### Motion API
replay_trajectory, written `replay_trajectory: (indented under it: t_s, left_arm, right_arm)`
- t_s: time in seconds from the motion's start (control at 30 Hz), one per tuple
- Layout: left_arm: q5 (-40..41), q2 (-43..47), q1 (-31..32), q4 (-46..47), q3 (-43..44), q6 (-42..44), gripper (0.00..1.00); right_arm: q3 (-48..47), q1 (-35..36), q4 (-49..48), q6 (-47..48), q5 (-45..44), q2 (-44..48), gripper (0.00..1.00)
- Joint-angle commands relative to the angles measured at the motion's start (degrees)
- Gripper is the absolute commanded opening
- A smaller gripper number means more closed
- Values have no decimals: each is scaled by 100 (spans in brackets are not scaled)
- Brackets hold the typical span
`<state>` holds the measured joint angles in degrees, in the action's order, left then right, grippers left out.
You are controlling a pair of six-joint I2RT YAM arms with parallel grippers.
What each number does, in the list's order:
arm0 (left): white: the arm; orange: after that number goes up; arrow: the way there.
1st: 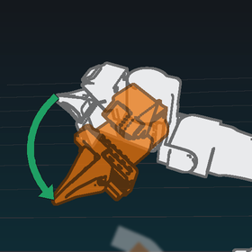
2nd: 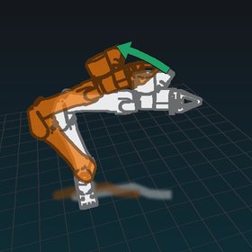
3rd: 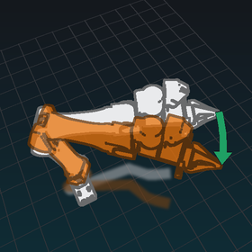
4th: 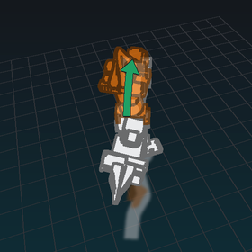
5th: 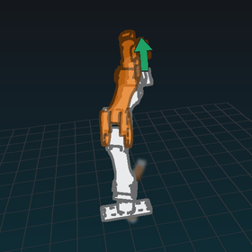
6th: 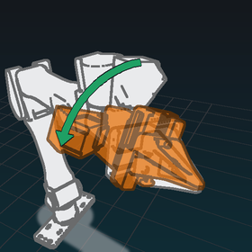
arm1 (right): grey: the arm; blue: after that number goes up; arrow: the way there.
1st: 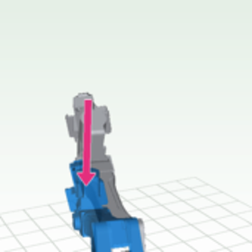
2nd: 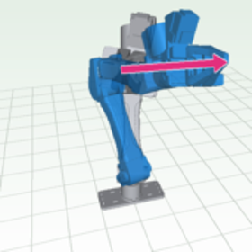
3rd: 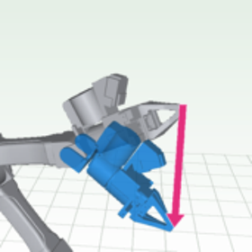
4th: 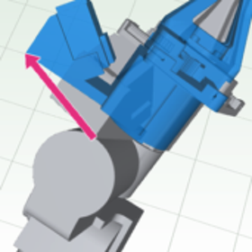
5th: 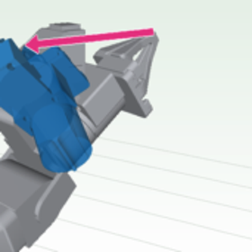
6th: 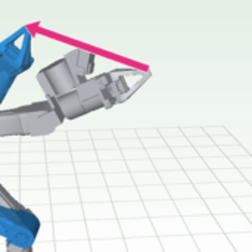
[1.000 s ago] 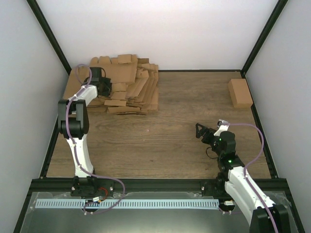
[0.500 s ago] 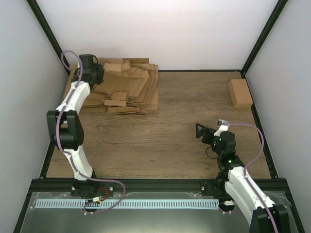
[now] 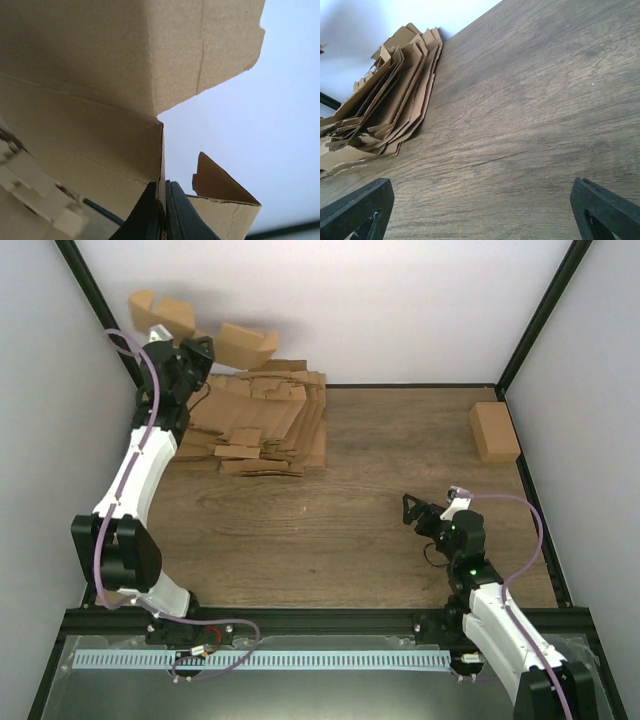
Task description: Fold the paper box
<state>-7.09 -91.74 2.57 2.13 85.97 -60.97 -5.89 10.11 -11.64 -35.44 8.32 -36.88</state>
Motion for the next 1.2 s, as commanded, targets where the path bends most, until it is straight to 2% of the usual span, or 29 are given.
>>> replay_trajectory:
  t_s: [0.0, 0.1, 0.17, 0.33, 0.37, 0.43, 0.53, 0.7, 0.77, 0.83, 0.9, 1.07, 1.17]
  left_arm:
    - [-527, 796, 491, 191, -290, 227, 4]
    - [-637, 1419, 1130, 123, -757, 72, 4]
    - [-398, 1935, 1564, -92, -1269, 44, 5]
    - [58, 3481, 2145, -697, -3386, -459, 15]
    - [80, 3721, 2242, -724, -3884, -514, 22]
    - [65, 4090, 2365, -973, -4636, -548, 55]
    - [370, 4596, 2437, -1948, -5109, -387, 98]
    - [1653, 5650, 2441, -3464, -5046, 25, 100]
    - [2295, 5782, 2433, -4023, -4827, 150, 100]
    - [2440, 5735, 2432, -4243, -4639, 518, 100]
    - [2083, 5583, 2433, -4079, -4565, 1133, 100]
    - [488, 4837, 2427, -3340, -4504, 2214, 100]
    - [211, 4321, 2432, -3300, -4372, 2540, 100]
  right_arm:
    - [-200, 42, 3, -24, -67, 45, 100]
    - [-202, 44, 28, -19, -90, 71, 100]
    - [-206, 44, 58, -32, -137, 95, 100]
    - [-176, 43, 107, -58, -219, 191, 100]
    - [-176, 44, 121, -68, -231, 198, 100]
    - [-195, 44, 173, -75, -260, 208, 100]
    - [-361, 44, 619, -215, -472, 204, 100]
    - [-1199, 42, 1841, -151, -62, -28, 100]
    - [-1513, 43, 2328, -116, 118, -217, 100]
    - [-1736, 44, 2852, -286, 75, -404, 100]
    - [-1870, 44, 3201, -279, 261, -588, 100]
    - [-1898, 43, 3573, -637, 965, -916, 100]
    - [-1795, 43, 3488, -923, 1368, -976, 98]
